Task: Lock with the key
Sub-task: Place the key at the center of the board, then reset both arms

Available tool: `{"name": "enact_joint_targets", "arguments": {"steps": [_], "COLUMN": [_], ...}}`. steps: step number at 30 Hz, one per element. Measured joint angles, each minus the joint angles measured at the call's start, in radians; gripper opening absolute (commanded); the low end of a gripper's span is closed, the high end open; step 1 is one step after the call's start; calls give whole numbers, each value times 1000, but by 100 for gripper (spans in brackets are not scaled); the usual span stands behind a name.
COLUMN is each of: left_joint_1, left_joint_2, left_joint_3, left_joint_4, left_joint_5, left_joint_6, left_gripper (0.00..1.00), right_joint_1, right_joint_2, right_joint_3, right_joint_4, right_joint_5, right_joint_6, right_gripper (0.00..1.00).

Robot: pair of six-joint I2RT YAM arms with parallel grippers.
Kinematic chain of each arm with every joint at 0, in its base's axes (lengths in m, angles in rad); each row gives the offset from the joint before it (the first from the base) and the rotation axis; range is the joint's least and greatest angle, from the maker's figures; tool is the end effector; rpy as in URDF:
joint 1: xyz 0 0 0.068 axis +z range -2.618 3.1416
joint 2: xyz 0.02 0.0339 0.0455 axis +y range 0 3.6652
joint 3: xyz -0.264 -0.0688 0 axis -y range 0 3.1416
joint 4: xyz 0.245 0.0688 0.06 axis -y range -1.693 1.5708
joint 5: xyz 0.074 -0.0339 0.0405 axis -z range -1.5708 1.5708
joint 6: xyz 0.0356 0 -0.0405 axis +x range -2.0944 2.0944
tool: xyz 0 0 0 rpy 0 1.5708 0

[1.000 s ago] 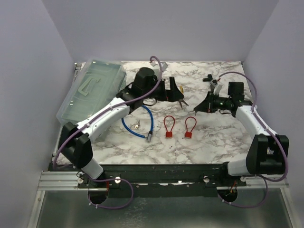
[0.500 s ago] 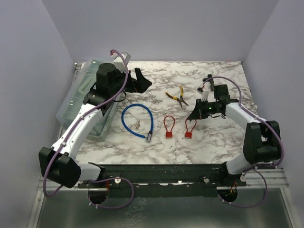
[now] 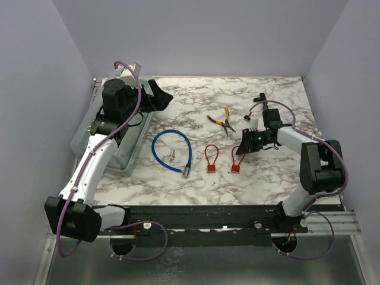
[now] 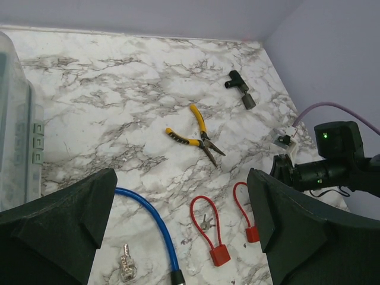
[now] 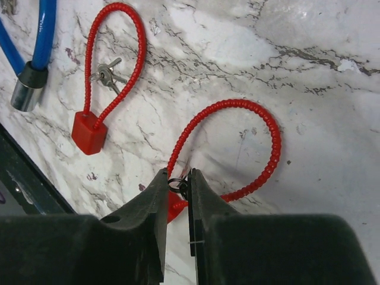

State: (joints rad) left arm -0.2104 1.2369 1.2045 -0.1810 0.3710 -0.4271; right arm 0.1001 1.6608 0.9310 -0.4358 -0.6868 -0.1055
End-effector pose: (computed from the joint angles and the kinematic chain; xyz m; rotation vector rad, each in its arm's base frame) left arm 0.2761 -0.0722 0.3923 0.0769 1.8369 -0.7834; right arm 0.3026 0.0531 0.1645 -0.4553 2.5585 0.9253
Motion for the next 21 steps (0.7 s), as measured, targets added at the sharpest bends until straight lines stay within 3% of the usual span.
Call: {"name": "enact_joint_targets", "arguments": {"steps": [4,12,14,17,18,21], "left_joint_1": [4,8,10,19,27,48], "left_joint_2": [-8,-8,-8,11,34,115], "left_joint_3": [-4,0,17,90,142,290], "left_joint_4": [0,-38,-80,-173,-217,-326], "left_joint_5": [4,5,5,9,15,27], "left_joint_6": [-4,18,32,62,79,122], "left_gripper": [99,99,99,99,99,99], "right_joint_1": [0,0,0,0,0,0], "right_joint_2": [15,2,-20,-74,-94,-148], "right_joint_3": [12,61,77,104,116,172], "right_joint_4": [-8,-50,-68,-91,-98,-113], "right_joint_5": [13,14,14,19,21,31], "right_joint_6": [1,-1,-2,-4,-2,-7], "right_gripper": [41,55,64,93,99,100]}}
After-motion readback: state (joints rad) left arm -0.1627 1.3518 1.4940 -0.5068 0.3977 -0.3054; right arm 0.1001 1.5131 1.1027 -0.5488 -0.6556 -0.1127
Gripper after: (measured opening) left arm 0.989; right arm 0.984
